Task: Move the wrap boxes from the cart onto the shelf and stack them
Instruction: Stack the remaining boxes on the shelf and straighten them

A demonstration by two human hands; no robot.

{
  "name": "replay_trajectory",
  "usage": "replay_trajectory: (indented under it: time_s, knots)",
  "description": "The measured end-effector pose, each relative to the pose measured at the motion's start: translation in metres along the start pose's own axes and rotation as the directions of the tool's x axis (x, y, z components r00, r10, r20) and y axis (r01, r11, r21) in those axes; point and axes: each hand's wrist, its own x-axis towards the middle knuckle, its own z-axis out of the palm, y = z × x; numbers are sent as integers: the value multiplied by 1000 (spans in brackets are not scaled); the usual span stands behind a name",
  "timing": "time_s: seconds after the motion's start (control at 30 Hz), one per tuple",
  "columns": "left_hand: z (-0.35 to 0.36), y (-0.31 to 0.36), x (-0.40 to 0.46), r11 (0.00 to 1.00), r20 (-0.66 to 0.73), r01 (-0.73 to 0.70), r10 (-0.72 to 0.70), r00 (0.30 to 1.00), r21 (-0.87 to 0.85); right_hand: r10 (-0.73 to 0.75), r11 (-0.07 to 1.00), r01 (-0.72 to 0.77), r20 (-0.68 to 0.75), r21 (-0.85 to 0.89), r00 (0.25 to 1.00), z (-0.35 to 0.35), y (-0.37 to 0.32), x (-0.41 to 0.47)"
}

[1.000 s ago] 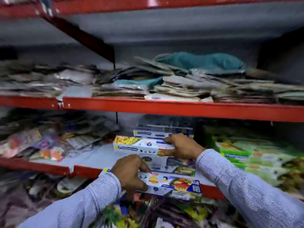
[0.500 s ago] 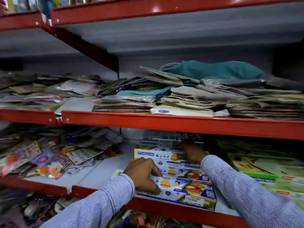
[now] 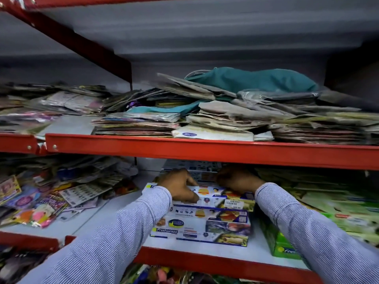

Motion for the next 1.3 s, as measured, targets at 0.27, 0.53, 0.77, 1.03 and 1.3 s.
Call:
replay_trajectory:
  time_s: [0.27,0.53,0.77,1.03,1.3]
  knots:
    - [40,-8,5,995,-198,-102,104,975,22,-48,998,51,57,-47,997,12,8,-22]
    - [45,-24,-9,979,-271,-166,192,943,116,-7,999,11,-91,43,996,35,11,-31]
    - [50,-28,-12,977,-315,-193,211,925,89,3,1000,0,-172,16,985,43,10,-37]
    - [69,-54,-22,907,-299,-242,350,888,344,-164,946,42,-365,-322,916,80,6,-55]
    - [78,-75,-17,859,-286,-232,388,876,456,-178,930,17,-410,-366,895,98,7,-50]
